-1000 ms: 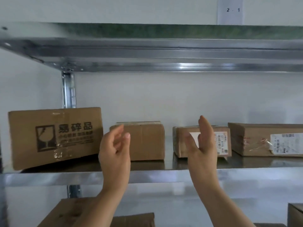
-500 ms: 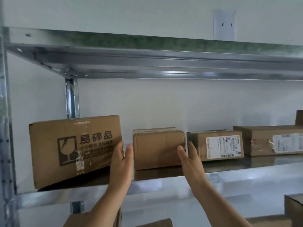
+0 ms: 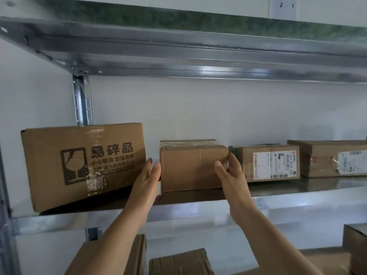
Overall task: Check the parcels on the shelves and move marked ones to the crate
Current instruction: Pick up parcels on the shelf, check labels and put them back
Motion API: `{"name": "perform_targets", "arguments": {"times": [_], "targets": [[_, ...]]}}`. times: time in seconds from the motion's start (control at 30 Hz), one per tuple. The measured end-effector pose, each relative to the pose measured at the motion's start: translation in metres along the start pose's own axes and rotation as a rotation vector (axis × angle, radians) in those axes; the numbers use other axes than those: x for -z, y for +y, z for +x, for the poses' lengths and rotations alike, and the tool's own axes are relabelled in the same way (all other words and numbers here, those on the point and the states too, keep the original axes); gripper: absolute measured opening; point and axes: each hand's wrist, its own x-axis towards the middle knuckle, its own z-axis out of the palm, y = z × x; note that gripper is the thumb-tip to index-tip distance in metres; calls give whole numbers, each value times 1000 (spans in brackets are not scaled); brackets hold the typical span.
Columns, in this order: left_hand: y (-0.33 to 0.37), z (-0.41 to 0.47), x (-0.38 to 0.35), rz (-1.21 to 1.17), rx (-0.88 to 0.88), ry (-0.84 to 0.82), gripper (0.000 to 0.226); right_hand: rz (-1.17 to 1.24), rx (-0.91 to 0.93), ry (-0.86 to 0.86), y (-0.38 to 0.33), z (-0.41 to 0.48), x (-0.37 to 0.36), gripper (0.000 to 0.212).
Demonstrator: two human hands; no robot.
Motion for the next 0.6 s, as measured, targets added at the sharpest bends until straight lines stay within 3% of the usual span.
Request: {"name": "perform_targets", "arguments": {"times": [0.13,0.27,0.37,0.43,0.53,0.6], "targets": [[6,-6,-1,-15,15,-7,80,38,6,11,-3,-4,3,62],[10,-12,-4,-82,40,-7,64,113,-10,43,-8,-9,7,46],[8,-11,-1,-116,26,16,76,170,-2,48,-9,-13,9,37],[5,-9,4,-160,21,33,86,239,19,55,-8,-17,10,49],[0,-9,11,-309,-3,34,73,277,64,66,-2,-19,11,87],[-3,-10,14,-380,-29,1,64,266,90,55,2,-18,13,87]]}}
